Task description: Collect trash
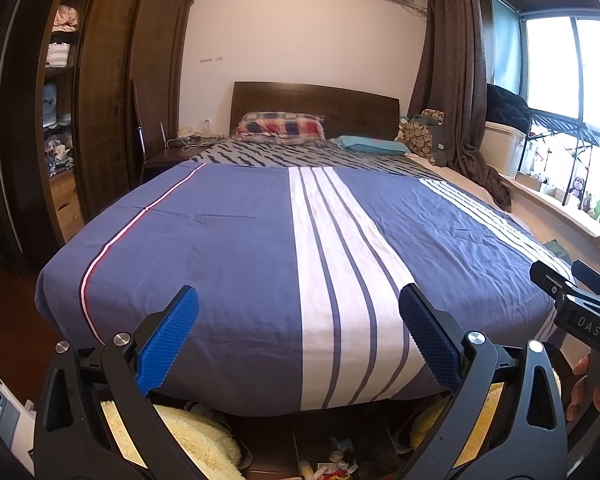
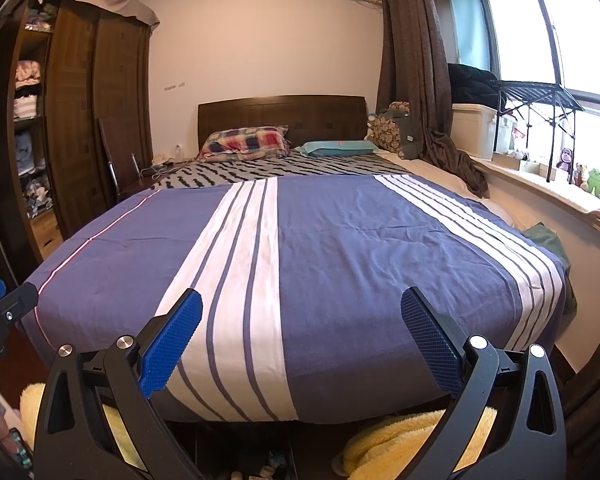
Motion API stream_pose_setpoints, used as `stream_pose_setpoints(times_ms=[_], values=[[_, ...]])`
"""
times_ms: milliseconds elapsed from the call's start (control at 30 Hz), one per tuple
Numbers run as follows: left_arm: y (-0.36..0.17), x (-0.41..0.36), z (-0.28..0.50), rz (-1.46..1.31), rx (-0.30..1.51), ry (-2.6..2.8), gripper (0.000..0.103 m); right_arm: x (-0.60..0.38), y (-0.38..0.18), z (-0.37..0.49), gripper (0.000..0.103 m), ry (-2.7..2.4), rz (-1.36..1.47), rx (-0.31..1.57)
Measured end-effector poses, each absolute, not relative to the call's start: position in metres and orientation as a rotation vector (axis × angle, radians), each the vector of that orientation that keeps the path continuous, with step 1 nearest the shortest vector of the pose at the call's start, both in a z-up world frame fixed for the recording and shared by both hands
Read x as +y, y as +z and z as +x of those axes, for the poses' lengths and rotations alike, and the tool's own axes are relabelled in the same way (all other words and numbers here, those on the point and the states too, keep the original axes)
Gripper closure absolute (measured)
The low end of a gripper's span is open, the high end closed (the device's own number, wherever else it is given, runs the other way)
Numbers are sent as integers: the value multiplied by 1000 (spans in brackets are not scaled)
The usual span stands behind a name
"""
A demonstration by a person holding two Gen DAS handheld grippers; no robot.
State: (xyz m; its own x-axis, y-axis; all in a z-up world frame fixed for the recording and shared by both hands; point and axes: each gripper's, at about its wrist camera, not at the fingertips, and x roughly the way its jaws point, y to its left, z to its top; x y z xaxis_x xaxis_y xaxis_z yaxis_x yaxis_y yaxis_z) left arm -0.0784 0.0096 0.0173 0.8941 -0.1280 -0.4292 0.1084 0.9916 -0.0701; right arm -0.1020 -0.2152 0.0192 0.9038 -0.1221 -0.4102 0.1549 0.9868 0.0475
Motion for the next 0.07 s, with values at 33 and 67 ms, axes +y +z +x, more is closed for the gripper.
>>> stream_pose_setpoints(times_ms=[33,67], values=[[17,9,-77,-44,450,-124,8,-215,19,-101,3,-145,80,419],[16,9,-74,-44,452,-125,8,-215,18,-99,3,-145,81,420]])
